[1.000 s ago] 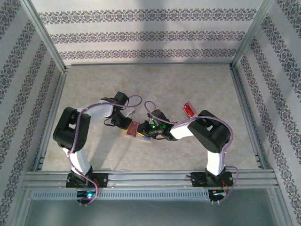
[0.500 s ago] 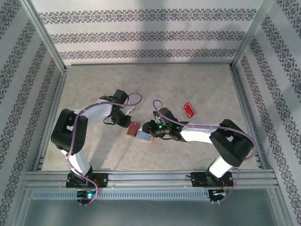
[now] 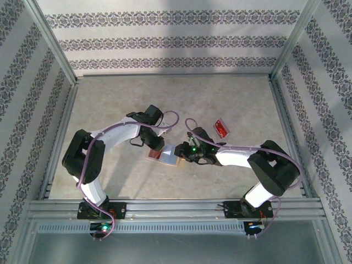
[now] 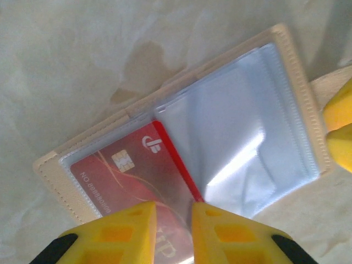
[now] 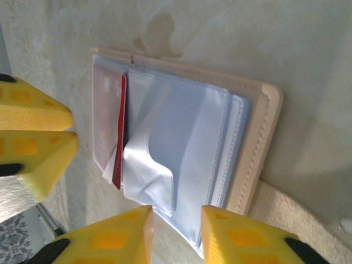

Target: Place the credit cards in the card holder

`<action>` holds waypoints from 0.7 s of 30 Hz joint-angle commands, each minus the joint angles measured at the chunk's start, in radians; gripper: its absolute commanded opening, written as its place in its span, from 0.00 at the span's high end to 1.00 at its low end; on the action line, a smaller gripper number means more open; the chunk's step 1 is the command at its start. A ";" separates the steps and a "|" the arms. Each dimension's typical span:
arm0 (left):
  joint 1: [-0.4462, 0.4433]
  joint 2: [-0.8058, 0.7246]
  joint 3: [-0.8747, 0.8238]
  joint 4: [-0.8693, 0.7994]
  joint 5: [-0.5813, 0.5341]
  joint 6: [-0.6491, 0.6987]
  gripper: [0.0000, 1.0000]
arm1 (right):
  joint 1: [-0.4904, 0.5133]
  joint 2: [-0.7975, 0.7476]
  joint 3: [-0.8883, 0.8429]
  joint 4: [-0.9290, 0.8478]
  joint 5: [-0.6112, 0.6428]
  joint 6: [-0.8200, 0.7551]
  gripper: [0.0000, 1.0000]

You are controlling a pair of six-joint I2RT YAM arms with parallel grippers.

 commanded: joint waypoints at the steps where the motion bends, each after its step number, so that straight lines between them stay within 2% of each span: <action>1: 0.001 0.027 -0.001 -0.023 -0.036 0.021 0.78 | -0.013 0.046 0.061 -0.003 -0.003 -0.042 0.67; 15: 0.001 0.044 -0.034 0.004 -0.048 0.019 0.81 | 0.001 0.179 0.141 0.045 -0.048 -0.026 0.65; 17: 0.002 0.047 -0.032 0.003 -0.048 0.018 0.81 | 0.007 0.193 0.148 0.067 -0.066 -0.014 0.69; 21: 0.004 0.045 -0.039 0.009 -0.049 0.018 0.81 | 0.015 0.182 0.149 0.086 -0.070 -0.003 0.84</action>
